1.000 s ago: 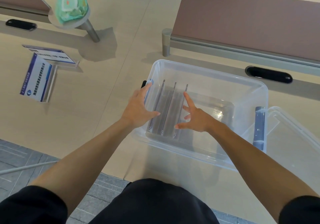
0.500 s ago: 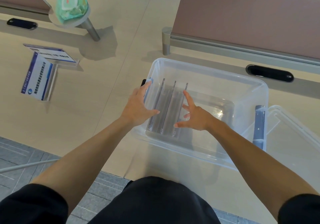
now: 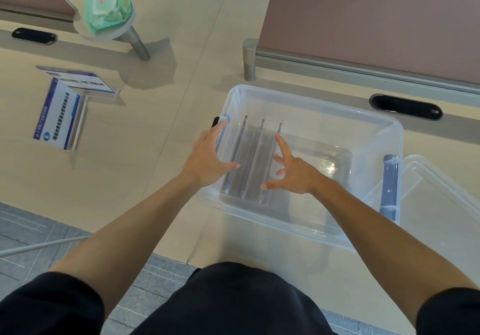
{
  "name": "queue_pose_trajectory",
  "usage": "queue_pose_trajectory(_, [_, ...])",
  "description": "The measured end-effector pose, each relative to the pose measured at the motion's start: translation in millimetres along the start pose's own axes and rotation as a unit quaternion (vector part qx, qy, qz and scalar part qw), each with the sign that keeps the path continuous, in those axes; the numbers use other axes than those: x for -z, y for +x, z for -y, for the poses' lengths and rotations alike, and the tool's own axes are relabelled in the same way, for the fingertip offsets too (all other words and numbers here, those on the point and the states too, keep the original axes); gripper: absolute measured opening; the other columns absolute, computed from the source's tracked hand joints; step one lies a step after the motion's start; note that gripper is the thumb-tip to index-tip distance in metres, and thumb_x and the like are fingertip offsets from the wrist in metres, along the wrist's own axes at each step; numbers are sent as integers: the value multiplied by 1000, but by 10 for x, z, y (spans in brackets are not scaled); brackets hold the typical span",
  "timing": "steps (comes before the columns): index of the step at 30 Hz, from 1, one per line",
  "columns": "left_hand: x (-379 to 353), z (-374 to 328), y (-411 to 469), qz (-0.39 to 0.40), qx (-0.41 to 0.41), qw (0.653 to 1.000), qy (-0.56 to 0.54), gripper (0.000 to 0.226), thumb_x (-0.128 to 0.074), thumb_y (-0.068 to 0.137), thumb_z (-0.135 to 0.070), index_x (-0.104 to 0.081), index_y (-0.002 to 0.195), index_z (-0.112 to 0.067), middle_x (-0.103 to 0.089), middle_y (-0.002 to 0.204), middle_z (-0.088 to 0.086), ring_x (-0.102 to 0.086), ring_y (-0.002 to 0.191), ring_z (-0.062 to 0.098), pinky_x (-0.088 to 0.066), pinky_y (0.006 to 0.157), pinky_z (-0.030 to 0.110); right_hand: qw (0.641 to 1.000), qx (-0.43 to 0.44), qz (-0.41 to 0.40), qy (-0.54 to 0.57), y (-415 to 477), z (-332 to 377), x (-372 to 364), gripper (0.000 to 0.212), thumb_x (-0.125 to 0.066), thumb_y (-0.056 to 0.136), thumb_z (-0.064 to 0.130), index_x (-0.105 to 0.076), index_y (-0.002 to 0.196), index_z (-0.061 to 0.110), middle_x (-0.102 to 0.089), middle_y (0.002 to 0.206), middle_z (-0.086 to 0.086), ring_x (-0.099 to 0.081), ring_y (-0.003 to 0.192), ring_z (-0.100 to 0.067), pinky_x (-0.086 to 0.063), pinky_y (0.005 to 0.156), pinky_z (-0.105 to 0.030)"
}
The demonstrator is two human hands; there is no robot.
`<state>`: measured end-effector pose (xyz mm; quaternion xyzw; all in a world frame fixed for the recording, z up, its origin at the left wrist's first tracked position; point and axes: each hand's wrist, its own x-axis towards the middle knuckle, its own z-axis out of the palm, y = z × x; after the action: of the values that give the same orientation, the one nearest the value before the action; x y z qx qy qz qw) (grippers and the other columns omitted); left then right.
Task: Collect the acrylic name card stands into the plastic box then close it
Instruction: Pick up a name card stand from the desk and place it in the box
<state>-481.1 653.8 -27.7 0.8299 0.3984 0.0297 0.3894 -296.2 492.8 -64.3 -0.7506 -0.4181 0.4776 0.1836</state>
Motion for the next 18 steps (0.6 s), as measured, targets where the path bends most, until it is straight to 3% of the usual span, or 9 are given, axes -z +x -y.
queue_pose_trajectory(6, [6,-13,-17,2,-5,1000,21,99,-80,74,-40,-15,148,-43,-30,147,-2,-25,137,20,-32,107,39,1000,-16,-18,-20,-65,58,96,128,-80,69,62,19,150,51,-38,159,-3,-64,117,-30,-49,104,-48])
queue_pose_trajectory(9, [-6,-43,-59,-20,-24,993,114,91,-73,77,-48,-17,147,-38,-22,147,6,-17,135,28,-29,106,41,995,-49,-71,-48,-205,152,250,104,-72,74,67,-10,154,42,-53,146,-3,-62,117,-27,-49,103,-45])
queue_pose_trajectory(12, [-39,-34,-78,-71,-123,962,235,81,-66,77,-55,-30,144,-26,-26,144,15,-25,132,37,-25,110,48,981,-105,-138,-88,-516,224,363,67,-65,86,60,-45,143,32,-63,132,1,-62,112,-21,-48,102,-38])
queue_pose_trajectory(14, [-29,-134,-76,-69,-164,955,238,71,-61,80,-55,-39,141,-24,-31,144,14,-29,132,37,-24,109,51,969,-142,-184,-86,-785,273,388,57,-64,87,58,-53,136,29,-66,125,2,-62,109,-20,-47,101,-37])
queue_pose_trajectory(18, [-64,-446,-159,8,-225,957,183,57,-55,88,-49,-43,137,-22,-46,138,8,-40,128,33,-29,110,48,946,-216,-224,-85,-1380,378,367,52,-64,89,54,-56,133,28,-67,120,3,-59,108,-18,-44,97,-34])
